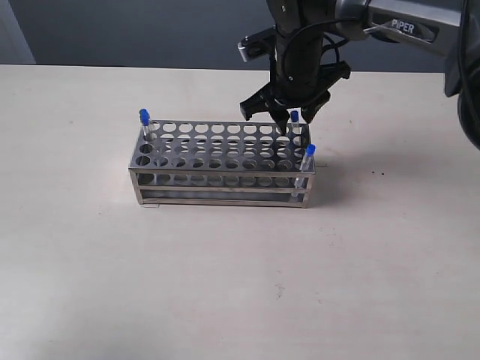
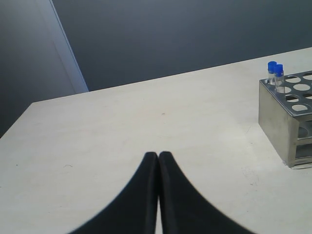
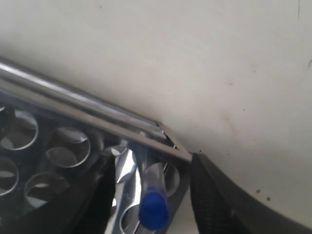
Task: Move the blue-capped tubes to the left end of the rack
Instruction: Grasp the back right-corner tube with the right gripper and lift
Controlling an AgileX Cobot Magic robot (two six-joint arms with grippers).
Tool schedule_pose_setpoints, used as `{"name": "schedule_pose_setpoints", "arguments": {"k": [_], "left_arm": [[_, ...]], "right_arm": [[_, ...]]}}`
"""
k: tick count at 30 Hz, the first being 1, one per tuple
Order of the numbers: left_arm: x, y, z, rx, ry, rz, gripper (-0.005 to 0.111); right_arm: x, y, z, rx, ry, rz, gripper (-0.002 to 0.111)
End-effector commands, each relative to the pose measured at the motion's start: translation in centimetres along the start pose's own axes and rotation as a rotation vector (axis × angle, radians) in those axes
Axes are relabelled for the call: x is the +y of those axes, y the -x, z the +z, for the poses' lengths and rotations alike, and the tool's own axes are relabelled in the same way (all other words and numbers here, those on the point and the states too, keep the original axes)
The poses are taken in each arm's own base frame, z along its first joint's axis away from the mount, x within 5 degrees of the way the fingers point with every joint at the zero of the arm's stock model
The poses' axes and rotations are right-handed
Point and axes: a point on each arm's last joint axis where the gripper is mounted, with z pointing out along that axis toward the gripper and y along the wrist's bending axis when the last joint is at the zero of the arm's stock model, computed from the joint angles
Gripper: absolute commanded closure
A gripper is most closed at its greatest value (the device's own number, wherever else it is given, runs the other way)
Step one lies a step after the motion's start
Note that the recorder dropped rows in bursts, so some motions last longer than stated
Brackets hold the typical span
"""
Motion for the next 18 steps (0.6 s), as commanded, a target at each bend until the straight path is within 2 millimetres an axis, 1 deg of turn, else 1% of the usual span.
{"name": "schedule_pose_setpoints", "arguments": {"k": [1, 5, 7, 11, 12, 13, 15, 18], "left_arm": [[0.0, 0.2, 0.0, -0.011, -0.006, 0.001, 0.106], [0.0, 0.2, 0.0, -0.011, -0.006, 0.001, 0.106], [0.0, 0.2, 0.0, -0.011, -0.006, 0.001, 0.106], [0.0, 0.2, 0.0, -0.011, -0.006, 0.001, 0.106], [0.0, 0.2, 0.0, -0.011, -0.006, 0.001, 0.106], [0.0, 0.2, 0.0, -0.011, -0.006, 0.001, 0.106], [0.0, 0.2, 0.0, -0.011, -0.006, 0.001, 0.106], [0.0, 0.2, 0.0, -0.011, -0.006, 0.001, 0.106]], "right_arm": [[-0.5, -0.5, 0.4, 0.028, -0.04, -0.021, 0.061], [-0.5, -0.5, 0.4, 0.028, -0.042, -0.022, 0.061], [-0.5, -0.5, 0.4, 0.028, -0.042, -0.021, 0.066], [-0.2, -0.5, 0.4, 0.028, -0.035, -0.046, 0.094], [-0.2, -0.5, 0.3, 0.026, -0.03, -0.055, 0.103], [-0.2, -0.5, 0.1, 0.023, -0.027, -0.062, 0.108], [-0.2, -0.5, -0.3, 0.015, -0.027, -0.072, 0.109], [-0.4, -0.5, -1.6, -0.013, -0.026, -0.078, 0.109]]}}
